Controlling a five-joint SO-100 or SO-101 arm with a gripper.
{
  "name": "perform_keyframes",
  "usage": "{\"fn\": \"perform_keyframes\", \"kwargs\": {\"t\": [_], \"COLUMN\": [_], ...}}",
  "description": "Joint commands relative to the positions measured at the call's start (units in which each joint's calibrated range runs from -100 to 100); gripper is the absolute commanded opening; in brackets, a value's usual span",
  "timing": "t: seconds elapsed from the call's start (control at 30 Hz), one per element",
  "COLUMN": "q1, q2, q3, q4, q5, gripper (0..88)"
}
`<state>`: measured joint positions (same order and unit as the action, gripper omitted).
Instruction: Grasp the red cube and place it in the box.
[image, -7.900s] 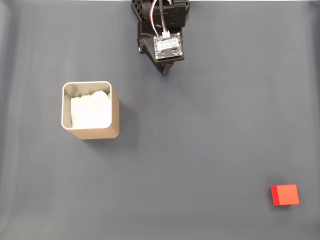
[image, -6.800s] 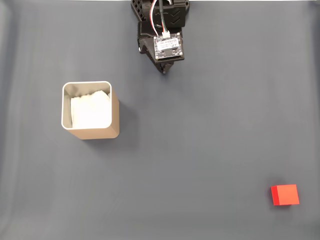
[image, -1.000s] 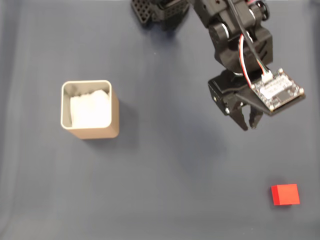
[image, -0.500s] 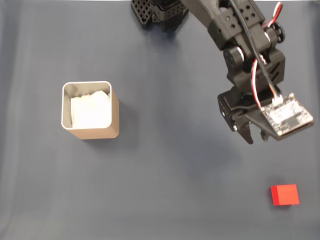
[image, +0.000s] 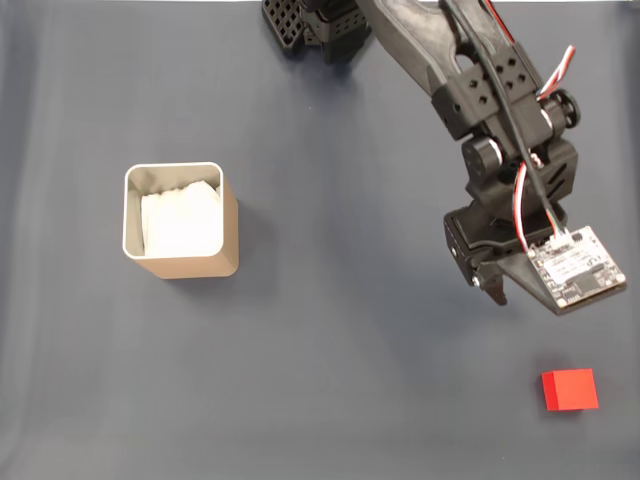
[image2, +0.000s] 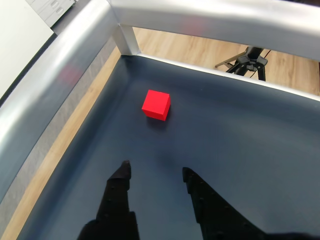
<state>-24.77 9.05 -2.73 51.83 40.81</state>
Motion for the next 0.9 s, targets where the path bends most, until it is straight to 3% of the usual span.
{"fn": "perform_keyframes", "kwargs": {"t": [0.0,0.53,0.87], "q1": [0.09,0.87,3.71], "q2": [0.60,13.49,18.77], "q3": [-3.19,-17.14,-20.33], "q4": [-2.71,-3.45,-9.77], "q5": [0.59,0.24,2.54], "gripper": [31.4,34.4,35.5]}}
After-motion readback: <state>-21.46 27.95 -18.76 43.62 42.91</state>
